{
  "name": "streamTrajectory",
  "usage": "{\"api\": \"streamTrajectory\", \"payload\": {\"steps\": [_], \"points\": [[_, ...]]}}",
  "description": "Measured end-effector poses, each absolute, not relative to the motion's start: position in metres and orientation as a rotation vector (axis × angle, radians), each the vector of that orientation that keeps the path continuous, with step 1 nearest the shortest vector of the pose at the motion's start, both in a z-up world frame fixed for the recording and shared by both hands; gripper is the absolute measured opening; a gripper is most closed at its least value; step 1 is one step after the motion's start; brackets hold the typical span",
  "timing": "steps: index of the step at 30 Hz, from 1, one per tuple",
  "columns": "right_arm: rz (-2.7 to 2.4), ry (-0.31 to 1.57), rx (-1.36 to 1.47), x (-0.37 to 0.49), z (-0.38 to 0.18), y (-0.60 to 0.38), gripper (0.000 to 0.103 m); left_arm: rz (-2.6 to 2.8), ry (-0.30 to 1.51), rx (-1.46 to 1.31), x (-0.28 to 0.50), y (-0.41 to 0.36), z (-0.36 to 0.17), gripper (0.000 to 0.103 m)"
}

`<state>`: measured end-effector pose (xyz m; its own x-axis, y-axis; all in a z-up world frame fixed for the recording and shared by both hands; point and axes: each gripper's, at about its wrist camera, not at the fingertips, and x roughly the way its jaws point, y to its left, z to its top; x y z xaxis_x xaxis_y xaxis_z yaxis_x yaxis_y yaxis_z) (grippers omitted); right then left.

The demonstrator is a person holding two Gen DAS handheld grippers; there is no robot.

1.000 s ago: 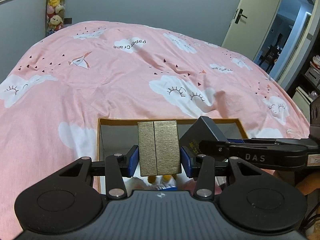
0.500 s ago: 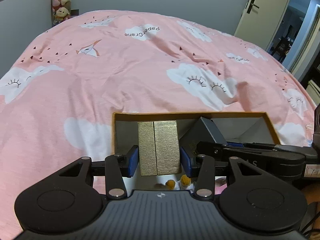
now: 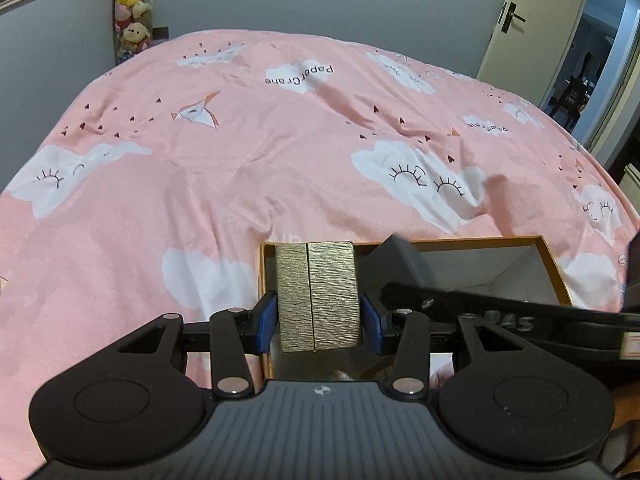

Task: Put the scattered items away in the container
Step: 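Lower the gold and black gift boxes into the orange box with both grippers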

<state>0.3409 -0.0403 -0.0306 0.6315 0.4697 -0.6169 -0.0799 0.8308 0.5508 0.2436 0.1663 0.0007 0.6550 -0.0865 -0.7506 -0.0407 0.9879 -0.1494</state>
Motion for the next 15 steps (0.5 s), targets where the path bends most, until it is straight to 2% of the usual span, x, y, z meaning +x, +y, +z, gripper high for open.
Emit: {"api": "streamTrajectory", "payload": {"steps": [15], "points": [[0.266, 0.955, 0.557, 0.358, -0.078, -0.017, 0.037, -0.022, 0.884, -0.147, 0.245, 0.170, -0.008, 0.051]]}}
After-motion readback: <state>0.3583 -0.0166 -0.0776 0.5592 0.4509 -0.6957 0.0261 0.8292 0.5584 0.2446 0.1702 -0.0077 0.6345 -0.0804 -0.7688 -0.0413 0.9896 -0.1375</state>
